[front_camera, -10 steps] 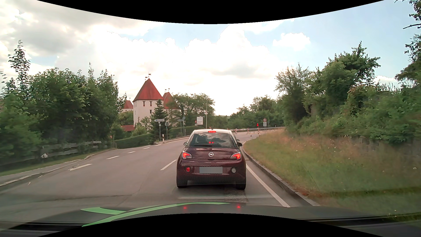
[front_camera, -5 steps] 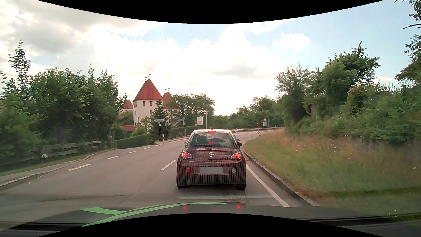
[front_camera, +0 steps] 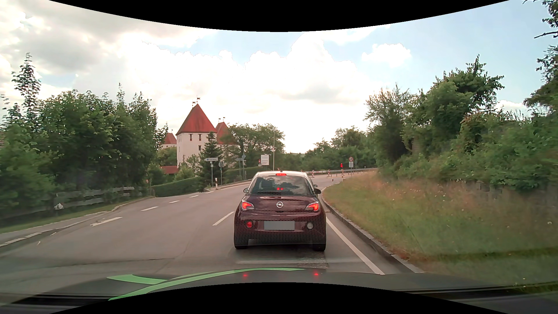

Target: Follow the waypoints while adhering to traffic rules and regulations

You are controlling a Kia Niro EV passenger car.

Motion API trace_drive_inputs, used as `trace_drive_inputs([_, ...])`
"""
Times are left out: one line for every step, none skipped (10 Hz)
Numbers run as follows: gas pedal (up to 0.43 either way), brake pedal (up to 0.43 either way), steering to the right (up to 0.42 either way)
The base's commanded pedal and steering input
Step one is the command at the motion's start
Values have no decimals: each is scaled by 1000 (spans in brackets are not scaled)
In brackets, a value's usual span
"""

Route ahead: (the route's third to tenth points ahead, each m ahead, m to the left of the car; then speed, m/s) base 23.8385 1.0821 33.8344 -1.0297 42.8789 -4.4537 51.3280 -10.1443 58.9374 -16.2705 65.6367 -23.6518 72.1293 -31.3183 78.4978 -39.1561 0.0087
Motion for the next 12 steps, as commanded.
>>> trace_drive_inputs([0, 280, 25])
trace_drive_inputs([0, 280, 25])
trace_drive_inputs([0, 280, 25])
trace_drive_inputs([0, 274, 25])
trace_drive_inputs([0, 274, 25])
trace_drive_inputs([0, 280, 25])
trace_drive_inputs([0, 280, 25])
trace_drive_inputs([0, 280, 25])
trace_drive_inputs([0, 280, 25])
trace_drive_inputs([0, 280, 25])
trace_drive_inputs([0, 280, 25])
trace_drive_inputs([0, 280, 25])
